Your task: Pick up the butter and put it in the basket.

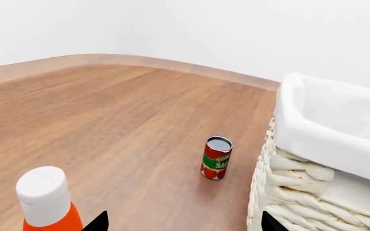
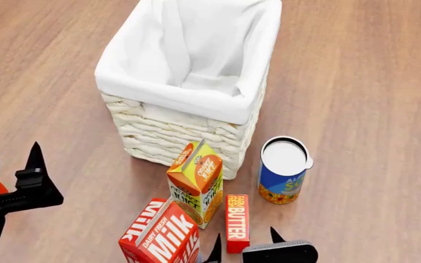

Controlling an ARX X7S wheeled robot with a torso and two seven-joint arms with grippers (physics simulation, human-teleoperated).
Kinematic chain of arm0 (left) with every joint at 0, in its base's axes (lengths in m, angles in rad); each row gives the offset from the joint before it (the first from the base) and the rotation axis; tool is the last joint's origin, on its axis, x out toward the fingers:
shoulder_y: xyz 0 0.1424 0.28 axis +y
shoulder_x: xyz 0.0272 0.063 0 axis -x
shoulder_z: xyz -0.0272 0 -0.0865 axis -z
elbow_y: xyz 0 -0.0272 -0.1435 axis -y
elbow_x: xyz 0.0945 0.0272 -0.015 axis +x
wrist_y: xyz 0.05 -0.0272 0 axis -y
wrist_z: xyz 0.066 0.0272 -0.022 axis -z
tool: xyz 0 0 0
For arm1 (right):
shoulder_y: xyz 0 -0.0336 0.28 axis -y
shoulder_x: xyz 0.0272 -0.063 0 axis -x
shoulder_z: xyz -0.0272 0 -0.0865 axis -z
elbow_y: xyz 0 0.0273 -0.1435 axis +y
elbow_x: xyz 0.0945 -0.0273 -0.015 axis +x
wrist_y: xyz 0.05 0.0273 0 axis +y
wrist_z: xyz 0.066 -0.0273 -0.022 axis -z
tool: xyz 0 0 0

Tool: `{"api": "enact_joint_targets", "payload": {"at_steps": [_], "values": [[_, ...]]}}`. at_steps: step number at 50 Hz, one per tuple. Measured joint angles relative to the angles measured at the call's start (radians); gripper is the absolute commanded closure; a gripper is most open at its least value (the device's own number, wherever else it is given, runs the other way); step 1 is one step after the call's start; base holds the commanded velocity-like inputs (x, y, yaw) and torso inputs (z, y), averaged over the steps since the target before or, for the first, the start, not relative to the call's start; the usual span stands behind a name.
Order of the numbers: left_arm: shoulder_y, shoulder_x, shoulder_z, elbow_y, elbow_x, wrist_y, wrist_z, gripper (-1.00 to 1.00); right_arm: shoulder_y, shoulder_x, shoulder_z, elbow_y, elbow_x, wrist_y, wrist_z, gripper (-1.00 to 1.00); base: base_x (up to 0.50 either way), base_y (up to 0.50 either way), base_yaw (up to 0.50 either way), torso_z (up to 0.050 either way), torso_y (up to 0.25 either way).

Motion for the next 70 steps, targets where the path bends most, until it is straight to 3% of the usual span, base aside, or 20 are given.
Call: {"api": "enact_joint_targets", "payload": {"at_steps": [3, 4, 23, 70], "values": [[0.000, 0.000, 0.001, 0.000, -0.001, 0.000, -0.001, -1.00, 0.002, 0.001, -0.002, -0.001, 0.002, 0.006, 0.001, -1.00, 0.00, 0.00, 0.00, 0.000, 0.000], [0.000, 0.000, 0.001, 0.000, -0.001, 0.000, -0.001, -1.00, 0.002, 0.002, -0.002, -0.002, 0.003, 0.008, 0.002, 1.00, 0.00, 0.00, 0.00, 0.000, 0.000], [-0.001, -0.005, 0.003, 0.002, -0.007, 0.000, -0.008, -1.00, -0.039, 0.028, -0.017, -0.099, 0.028, 0.053, 0.046, 1.00, 0.00, 0.00, 0.00, 0.000, 0.000], [-0.016, -0.005, 0.028, -0.031, 0.001, 0.017, -0.016, -1.00, -0.288, 0.284, 0.007, -1.239, -0.045, 0.632, 0.336, 1.00, 0.00, 0.00, 0.00, 0.000, 0.001]]}}
